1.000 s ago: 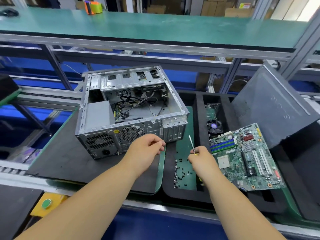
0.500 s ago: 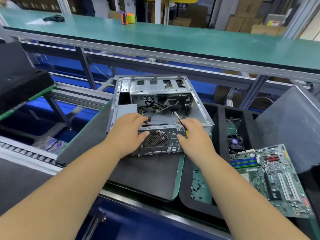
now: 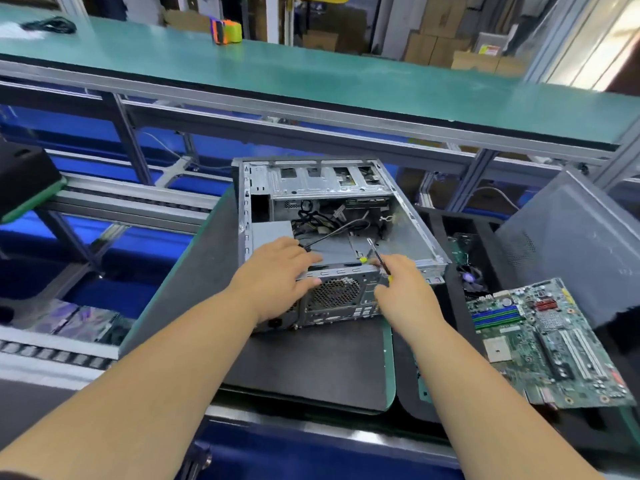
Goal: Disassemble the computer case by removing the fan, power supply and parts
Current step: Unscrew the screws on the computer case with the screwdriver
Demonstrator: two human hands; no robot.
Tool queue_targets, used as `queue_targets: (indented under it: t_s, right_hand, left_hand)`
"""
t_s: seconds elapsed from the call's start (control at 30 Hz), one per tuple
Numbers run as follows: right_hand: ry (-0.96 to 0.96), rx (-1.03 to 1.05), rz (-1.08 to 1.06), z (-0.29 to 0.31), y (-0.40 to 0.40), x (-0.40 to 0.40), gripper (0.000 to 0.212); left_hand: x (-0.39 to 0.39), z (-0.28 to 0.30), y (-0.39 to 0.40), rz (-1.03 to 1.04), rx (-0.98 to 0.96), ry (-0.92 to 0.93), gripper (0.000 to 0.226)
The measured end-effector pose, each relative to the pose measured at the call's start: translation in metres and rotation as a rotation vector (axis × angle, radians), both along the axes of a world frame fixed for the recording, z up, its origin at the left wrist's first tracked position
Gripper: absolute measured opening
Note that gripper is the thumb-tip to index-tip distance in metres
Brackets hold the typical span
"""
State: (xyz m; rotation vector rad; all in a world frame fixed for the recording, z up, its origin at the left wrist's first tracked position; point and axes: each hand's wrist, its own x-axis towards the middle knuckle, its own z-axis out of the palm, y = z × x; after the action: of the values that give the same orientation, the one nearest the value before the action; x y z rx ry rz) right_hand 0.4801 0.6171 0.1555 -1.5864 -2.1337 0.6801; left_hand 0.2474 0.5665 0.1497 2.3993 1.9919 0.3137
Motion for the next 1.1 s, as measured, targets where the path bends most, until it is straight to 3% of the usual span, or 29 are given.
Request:
queue_targets:
  t_s: [0.33,0.5,0.6,0.73,0.9,1.1]
  right_hand:
    - [0.073,0.044,-0.185,-0.009,-0.047,-0.03,0.045]
    - [0.274,0.031,-0.312,-0.012,-0.065,-0.028,0.05]
    - [0.332,0.101,-0.385,-0.017,-0.077,-0.024,0.032]
    - [0.336,0.022,-0.31,-0.025,-0.084,-0.008,0.028]
    - [0.393,-0.033,-0.188,-0.042,-0.099,0.01,0.038]
    - [0.492,-0.182,-0.174,-0.061,-0.111,0.014,0.043]
  left_hand:
    - [-0.036,-0.004,-0.003,-0.146,-0.007,-0.035,0.047]
    - [-0.032,-0.005,-0.003,-0.13,-0.014,-0.016,0.051]
    - [-0.03,-0.005,-0.003,-0.102,-0.038,-0.003,0.058]
    - [-0.017,-0.005,-0.01,-0.061,-0.002,0.017,0.062]
    - [0.016,-0.001,-0.024,-0.002,0.023,-0.113,0.065]
    - [0.034,0.005,-0.03,0.026,0.017,-0.067,0.073]
